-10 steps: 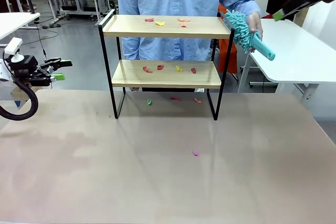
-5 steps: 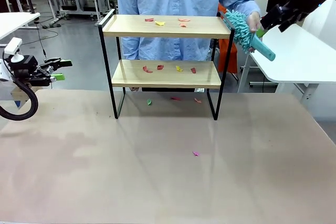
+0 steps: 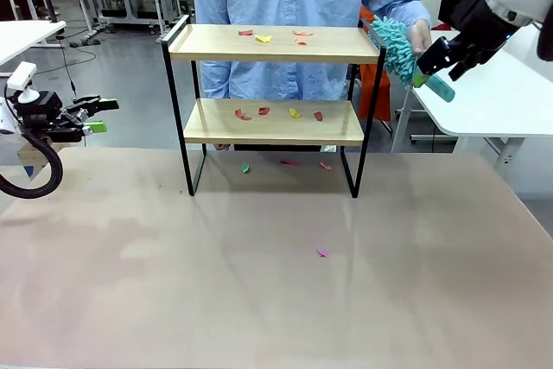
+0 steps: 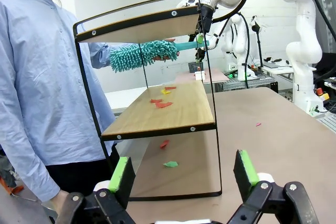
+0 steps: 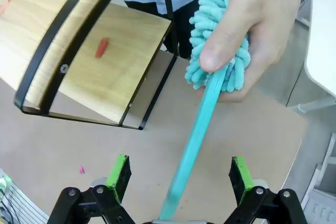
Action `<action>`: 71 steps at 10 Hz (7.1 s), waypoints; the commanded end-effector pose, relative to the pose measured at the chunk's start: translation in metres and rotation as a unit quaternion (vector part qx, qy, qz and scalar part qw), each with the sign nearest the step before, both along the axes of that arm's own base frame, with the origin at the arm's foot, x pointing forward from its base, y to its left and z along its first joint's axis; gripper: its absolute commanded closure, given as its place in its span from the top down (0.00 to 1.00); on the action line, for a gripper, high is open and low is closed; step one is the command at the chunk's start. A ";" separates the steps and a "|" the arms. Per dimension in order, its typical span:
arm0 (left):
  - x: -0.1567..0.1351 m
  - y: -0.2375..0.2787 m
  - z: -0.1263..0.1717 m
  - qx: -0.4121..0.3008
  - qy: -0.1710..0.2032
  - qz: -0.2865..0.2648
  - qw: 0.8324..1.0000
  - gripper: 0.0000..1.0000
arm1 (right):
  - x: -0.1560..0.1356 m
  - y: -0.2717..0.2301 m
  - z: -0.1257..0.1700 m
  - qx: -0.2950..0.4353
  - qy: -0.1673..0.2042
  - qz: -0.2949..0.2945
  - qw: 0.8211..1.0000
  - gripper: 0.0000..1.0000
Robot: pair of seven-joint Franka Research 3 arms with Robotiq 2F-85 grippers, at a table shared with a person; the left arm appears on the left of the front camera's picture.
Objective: Clean the shelf.
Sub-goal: Pick up the Duster handed by the human, then clean the specific section of the Shelf indicated by the human with the Duster.
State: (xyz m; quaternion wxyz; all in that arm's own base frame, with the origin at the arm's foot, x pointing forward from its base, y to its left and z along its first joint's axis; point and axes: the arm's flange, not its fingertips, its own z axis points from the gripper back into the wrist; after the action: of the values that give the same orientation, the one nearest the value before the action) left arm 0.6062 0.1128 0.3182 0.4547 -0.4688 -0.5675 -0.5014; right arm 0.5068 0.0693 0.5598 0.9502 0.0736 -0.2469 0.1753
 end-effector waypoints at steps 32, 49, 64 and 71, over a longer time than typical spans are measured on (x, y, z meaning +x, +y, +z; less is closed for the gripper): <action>-0.001 0.000 0.003 0.000 -0.007 0.001 1.000 1.00 | -0.043 -0.093 0.015 -0.161 0.063 0.020 0.985 0.13; -0.001 0.000 0.003 0.000 -0.007 0.001 1.000 1.00 | -0.143 0.008 0.010 -0.304 0.207 0.454 0.812 0.13; -0.001 0.000 0.003 0.000 -0.007 0.001 1.000 1.00 | -0.143 0.008 0.010 -0.304 0.207 0.454 0.812 0.13; -0.001 0.000 0.003 0.000 -0.007 0.001 1.000 1.00 | -0.143 0.008 0.010 -0.304 0.207 0.454 0.812 0.13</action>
State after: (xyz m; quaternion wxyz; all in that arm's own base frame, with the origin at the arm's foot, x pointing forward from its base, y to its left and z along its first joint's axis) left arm 0.6063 0.1128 0.3182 0.4546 -0.4688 -0.5675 -0.5015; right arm 0.3658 0.0805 0.5680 0.7648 -0.0755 0.0837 0.6344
